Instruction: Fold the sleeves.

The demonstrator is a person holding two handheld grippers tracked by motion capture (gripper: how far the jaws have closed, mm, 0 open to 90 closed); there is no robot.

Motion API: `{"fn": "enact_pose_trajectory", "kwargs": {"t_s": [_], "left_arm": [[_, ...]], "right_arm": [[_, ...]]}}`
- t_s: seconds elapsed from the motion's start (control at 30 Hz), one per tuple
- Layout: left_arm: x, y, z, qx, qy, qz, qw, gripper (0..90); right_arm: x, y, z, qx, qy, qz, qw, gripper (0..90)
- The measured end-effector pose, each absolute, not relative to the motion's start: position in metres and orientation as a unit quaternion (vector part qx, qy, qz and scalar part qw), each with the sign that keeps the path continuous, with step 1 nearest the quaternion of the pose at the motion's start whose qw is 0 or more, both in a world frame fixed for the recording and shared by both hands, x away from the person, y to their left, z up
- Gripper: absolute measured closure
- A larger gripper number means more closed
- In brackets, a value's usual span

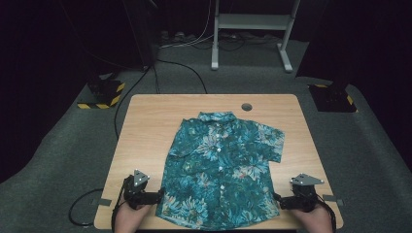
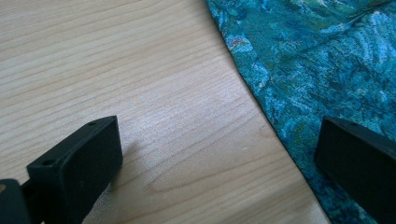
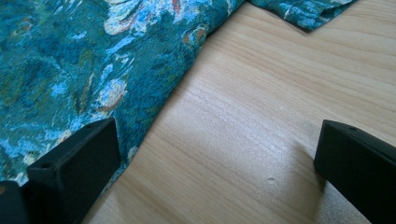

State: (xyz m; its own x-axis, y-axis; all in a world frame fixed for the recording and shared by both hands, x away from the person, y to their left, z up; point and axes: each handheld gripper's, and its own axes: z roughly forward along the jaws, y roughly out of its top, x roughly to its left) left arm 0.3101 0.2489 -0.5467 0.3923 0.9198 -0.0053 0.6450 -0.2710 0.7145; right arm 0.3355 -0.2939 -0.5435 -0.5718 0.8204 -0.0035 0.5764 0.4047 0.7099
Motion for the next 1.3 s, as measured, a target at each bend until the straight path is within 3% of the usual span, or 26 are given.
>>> {"fn": "enact_pose_trajectory", "kwargs": {"t_s": [0.17, 0.73, 1.3], "left_arm": [[0.310, 0.249, -0.547, 0.768, 0.509, 0.212, 0.324, 0.7], [0.310, 0.249, -0.547, 0.769, 0.508, 0.211, 0.326, 0.8], [0.310, 0.249, -0.547, 0.770, 0.504, 0.207, 0.331, 0.8]], "right_arm": [[0.341, -0.294, -0.539, 0.430, 0.824, 0.326, 0.170, 0.1], [0.358, -0.291, -0.512, 0.445, 0.798, 0.354, 0.199, 0.0], [0.379, -0.290, -0.508, 0.458, 0.777, 0.375, 0.214, 0.4]]}}
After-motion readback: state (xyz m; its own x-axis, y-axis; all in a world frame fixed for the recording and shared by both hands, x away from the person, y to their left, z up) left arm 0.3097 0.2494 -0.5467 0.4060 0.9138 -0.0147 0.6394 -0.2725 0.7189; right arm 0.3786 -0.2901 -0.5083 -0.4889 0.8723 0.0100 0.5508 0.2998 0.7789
